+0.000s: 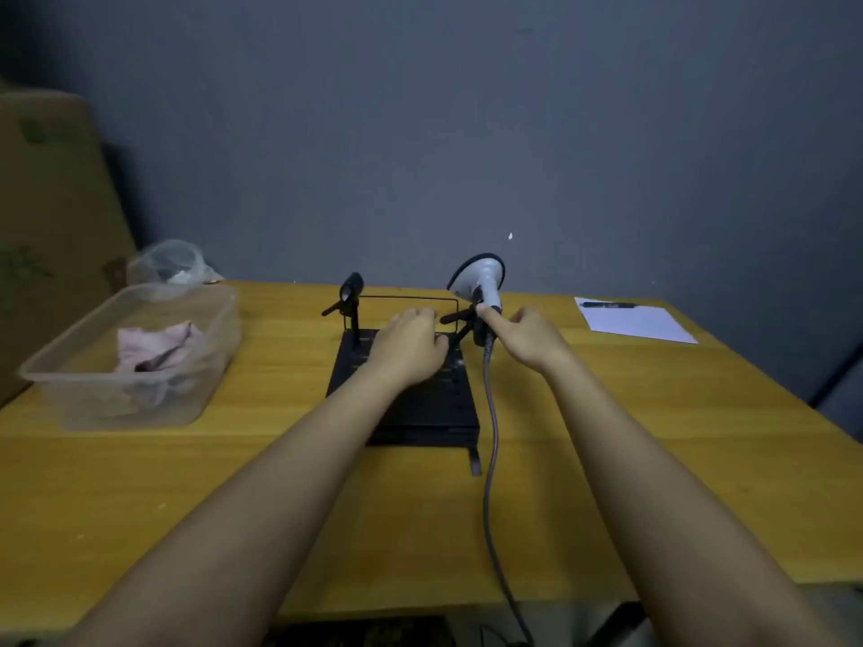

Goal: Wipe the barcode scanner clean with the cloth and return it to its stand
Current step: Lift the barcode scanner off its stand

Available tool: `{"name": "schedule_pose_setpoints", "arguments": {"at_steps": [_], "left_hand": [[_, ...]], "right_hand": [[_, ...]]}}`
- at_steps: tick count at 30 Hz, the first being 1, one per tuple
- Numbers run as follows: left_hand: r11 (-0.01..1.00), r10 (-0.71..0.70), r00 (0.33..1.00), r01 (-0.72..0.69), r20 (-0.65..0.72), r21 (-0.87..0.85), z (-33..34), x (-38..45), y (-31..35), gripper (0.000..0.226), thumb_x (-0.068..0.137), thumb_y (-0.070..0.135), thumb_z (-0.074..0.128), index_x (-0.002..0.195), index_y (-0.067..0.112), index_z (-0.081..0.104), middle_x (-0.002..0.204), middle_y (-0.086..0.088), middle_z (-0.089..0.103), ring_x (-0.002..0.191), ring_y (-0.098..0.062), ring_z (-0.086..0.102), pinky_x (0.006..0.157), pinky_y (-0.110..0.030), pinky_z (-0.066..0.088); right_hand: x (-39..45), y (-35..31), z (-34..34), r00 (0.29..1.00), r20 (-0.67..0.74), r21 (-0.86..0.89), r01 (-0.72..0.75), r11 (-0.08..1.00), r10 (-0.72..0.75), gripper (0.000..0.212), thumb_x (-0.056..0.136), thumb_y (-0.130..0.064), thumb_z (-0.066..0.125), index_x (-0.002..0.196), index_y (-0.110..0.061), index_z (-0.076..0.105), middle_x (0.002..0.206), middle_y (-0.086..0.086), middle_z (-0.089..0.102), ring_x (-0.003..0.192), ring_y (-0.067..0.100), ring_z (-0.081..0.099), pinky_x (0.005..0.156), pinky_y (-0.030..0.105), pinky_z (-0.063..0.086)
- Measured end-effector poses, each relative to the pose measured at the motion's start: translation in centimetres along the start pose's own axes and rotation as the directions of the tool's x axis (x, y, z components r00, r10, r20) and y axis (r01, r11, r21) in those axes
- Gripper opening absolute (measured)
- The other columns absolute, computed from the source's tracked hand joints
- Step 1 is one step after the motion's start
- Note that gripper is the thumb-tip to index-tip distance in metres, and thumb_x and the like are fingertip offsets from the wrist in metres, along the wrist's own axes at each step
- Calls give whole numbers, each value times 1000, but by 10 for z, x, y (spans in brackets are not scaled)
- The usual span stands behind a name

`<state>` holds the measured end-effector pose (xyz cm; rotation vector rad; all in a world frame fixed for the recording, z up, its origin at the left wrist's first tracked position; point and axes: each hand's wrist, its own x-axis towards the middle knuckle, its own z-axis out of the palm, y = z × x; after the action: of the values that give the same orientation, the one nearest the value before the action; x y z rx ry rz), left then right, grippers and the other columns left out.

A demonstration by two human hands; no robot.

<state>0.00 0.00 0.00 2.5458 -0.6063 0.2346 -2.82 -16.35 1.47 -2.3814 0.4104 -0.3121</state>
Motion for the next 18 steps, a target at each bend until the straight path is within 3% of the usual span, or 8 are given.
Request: {"name": "schedule_pose_setpoints", "arguments": {"at_steps": [2,7,9,12,15,18], "left_hand": [[1000,-31,999,31,20,3,5,12,0,46,92,33,49,130,9,43,131,-14,51,121,-31,48,94,-43,44],[1000,-24,996,24,83,3,25,49,-2,55,89,41,53,131,8,42,133,-13,51,121,-31,48,92,-44,45],[1000,-11,995,8,99,21,31,61,-5,52,87,42,54,127,9,47,127,-13,55,114,-30,52,85,-42,47],[1000,23,994,-25,108,15,39,76,-9,35,88,42,52,105,12,55,100,-9,62,86,-25,55,63,-35,40],[999,42,991,-39,124,-31,44,86,-10,28,90,42,48,85,15,49,81,-3,56,74,-23,51,55,-32,33],[998,31,991,-23,133,-64,47,94,-9,24,90,38,48,80,17,46,74,1,52,66,-19,49,51,-30,30]], "right_hand": [[4,-3,2,998,61,-29,24,999,-22,71,77,-76,42,80,-8,60,72,4,59,67,22,56,62,34,41],[16,3,11,991,92,-63,104,993,-98,56,84,-61,49,63,-10,57,54,-1,52,55,19,52,56,33,38],[23,6,12,991,84,-58,113,992,-108,52,85,-57,51,59,-12,53,51,-2,49,53,18,48,54,34,36],[31,9,13,991,76,-68,118,991,-113,50,85,-54,52,55,-14,48,49,-3,46,49,17,45,51,32,32],[39,10,11,991,68,-61,120,991,-115,51,86,-54,53,56,-13,46,51,-1,45,49,18,44,51,33,32],[49,15,10,989,76,-51,132,990,-128,49,85,-55,53,61,-12,50,54,2,47,52,20,46,53,35,33]]}}
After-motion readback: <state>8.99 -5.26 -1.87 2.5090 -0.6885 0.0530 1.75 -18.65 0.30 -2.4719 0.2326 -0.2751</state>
